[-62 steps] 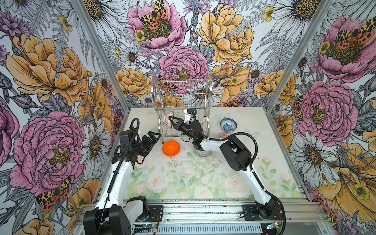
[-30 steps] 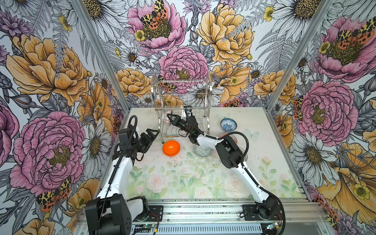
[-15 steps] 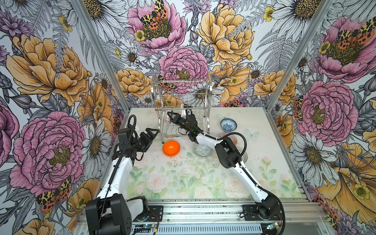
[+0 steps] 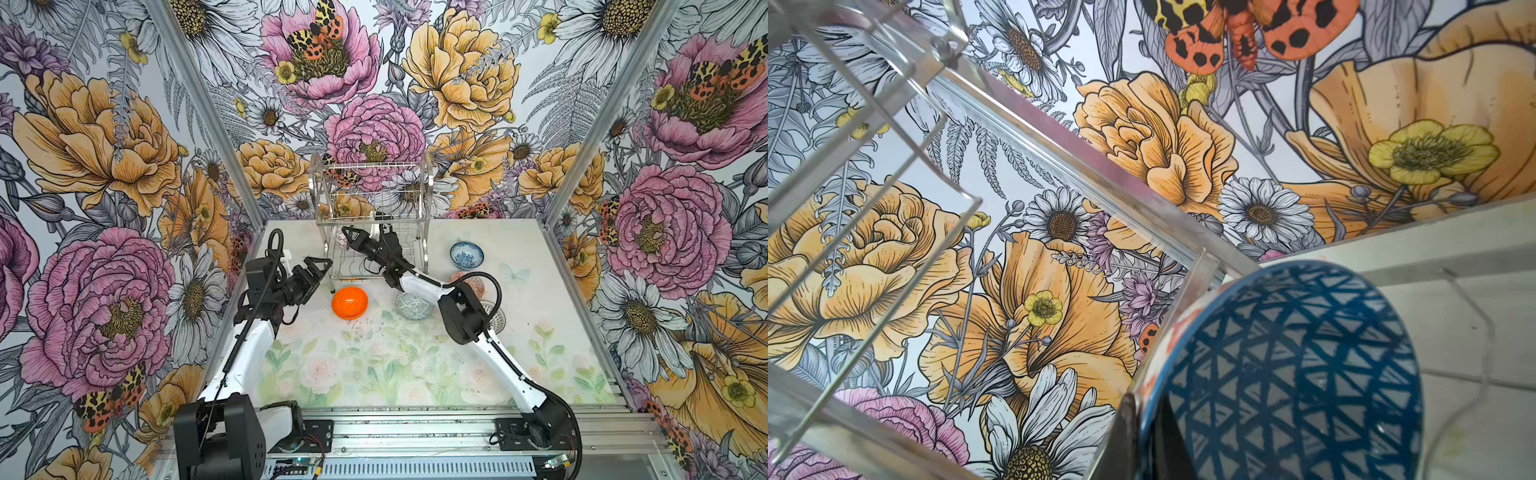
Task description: Load the bowls into the dish rack
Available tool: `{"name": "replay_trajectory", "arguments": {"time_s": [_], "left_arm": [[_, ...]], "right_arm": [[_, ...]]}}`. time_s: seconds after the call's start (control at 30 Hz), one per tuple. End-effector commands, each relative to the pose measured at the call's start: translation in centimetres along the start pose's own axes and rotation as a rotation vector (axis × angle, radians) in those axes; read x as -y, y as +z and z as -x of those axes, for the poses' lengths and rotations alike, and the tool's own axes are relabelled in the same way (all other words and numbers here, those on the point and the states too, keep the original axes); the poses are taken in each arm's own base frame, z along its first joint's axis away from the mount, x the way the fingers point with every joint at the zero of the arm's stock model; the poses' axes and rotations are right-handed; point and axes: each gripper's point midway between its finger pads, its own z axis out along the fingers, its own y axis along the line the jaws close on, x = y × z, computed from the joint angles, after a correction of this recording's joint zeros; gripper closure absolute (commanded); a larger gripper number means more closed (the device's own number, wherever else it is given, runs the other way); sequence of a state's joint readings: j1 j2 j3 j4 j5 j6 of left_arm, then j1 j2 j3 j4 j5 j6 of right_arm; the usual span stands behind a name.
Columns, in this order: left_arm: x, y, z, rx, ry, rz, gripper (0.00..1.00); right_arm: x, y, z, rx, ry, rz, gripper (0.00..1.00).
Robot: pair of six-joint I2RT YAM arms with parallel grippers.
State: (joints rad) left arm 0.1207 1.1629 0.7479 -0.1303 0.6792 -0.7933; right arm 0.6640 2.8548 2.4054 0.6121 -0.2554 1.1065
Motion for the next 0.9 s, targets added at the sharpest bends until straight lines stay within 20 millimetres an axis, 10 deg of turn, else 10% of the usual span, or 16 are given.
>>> {"name": "replay_trajectory", "arguments": {"time_s": [0.0,0.87], "left_arm": [[2.5,0.5,0.3,-0.011,0.04,-0.079,0.01],[1.8,1.3,-0.7,-0.054,-0.005,-0.105,0.01]], "right_arm": [[-0.6,0.3,1.1,0.034,-0.01,0.035,1.0],[1.6,0.3,-0.3,-0.053,-0.047,-0.017,1.0]]}}
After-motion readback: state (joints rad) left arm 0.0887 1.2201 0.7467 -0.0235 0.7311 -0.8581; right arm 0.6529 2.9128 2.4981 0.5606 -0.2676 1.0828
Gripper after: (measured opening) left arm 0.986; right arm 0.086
